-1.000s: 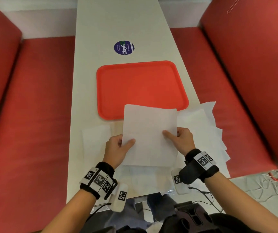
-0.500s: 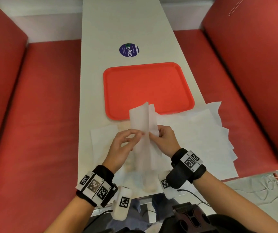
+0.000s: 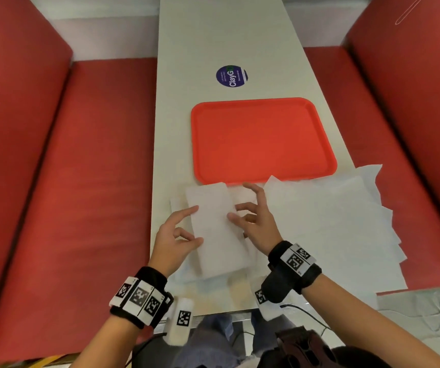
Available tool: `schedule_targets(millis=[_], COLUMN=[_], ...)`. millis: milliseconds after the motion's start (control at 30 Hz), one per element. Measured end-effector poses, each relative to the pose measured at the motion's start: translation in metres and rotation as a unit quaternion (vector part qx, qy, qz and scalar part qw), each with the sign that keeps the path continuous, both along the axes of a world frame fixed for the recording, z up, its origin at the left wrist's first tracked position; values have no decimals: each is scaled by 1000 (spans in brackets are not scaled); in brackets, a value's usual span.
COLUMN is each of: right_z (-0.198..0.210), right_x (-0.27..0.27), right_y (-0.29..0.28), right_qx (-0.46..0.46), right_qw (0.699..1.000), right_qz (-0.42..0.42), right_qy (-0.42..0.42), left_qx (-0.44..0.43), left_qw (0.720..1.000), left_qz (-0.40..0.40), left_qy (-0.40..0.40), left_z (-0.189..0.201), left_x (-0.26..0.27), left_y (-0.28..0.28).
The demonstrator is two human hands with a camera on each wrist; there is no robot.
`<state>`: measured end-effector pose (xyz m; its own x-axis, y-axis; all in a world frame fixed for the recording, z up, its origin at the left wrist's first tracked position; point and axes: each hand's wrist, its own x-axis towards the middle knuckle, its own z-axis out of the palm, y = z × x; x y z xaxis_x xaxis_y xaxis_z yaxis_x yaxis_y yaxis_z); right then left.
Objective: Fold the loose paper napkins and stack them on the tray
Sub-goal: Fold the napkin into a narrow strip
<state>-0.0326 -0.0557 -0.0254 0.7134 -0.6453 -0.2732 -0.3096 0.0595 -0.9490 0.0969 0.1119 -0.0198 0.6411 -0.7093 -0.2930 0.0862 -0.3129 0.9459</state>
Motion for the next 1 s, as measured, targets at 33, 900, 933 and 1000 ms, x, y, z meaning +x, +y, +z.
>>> schedule_targets(millis=[33, 900, 933, 1000], right_z=[-2, -25, -23, -20], right_x=[4, -27, -38, -62], right_y=[4, -31, -42, -64], right_qx=[-34, -185, -187, -195], right_qw=[999, 948, 948, 945], right_qz=[33, 139, 126, 95], right_qy=[1, 218, 226, 243], left_qx=[13, 347, 339, 319], left_qw=[1000, 853, 856, 866], left_qz=[-5, -140, -148, -174], left_qy=[-17, -363, -362, -344], left_z=[-3, -6, -4, -4], left_x=[6, -12, -19, -34], left_y=[3, -60, -69, -89])
